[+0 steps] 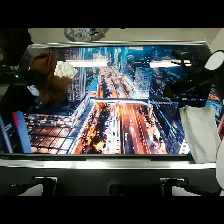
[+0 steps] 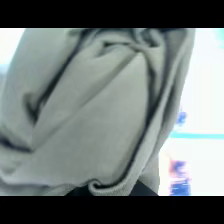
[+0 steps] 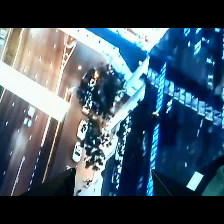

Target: Fold the shirts.

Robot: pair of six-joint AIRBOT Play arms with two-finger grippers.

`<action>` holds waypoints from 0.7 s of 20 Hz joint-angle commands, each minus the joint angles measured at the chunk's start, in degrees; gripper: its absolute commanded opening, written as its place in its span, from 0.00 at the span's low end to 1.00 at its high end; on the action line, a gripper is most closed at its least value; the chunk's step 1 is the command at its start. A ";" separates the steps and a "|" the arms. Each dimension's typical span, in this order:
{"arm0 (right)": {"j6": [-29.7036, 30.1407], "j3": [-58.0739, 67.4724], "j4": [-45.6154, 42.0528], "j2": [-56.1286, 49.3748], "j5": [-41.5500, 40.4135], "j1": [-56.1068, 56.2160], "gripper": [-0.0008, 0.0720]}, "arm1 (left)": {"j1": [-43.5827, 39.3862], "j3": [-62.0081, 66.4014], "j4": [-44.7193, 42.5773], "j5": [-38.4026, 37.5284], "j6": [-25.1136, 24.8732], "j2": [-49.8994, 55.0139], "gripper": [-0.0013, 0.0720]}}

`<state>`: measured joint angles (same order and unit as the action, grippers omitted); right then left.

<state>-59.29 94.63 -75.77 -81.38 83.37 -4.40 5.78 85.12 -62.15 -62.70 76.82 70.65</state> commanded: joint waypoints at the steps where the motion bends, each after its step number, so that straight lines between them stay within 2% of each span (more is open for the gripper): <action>1: 0.15 0.04 0.07 6.34 3.02 0.02 0.79 | -10.01 -0.61 2.91 0.74 -2.21 -10.97 0.06; 6: 0.15 0.04 -1.73 15.10 11.80 0.02 0.79 | -24.85 -5.55 6.47 1.20 -1.64 -12.26 0.06; 9: 0.13 0.04 -2.49 18.21 15.58 0.02 0.79 | -30.25 -10.80 6.47 1.20 -1.88 -9.70 0.06; 14: 0.13 -0.02 -3.39 18.43 14.73 0.02 0.79 | -43.65 -17.86 6.49 1.25 -1.88 1.38 0.06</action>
<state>-59.13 94.63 -78.22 -63.61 98.13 -4.40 -30.37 70.76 -55.92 -61.41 74.98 66.59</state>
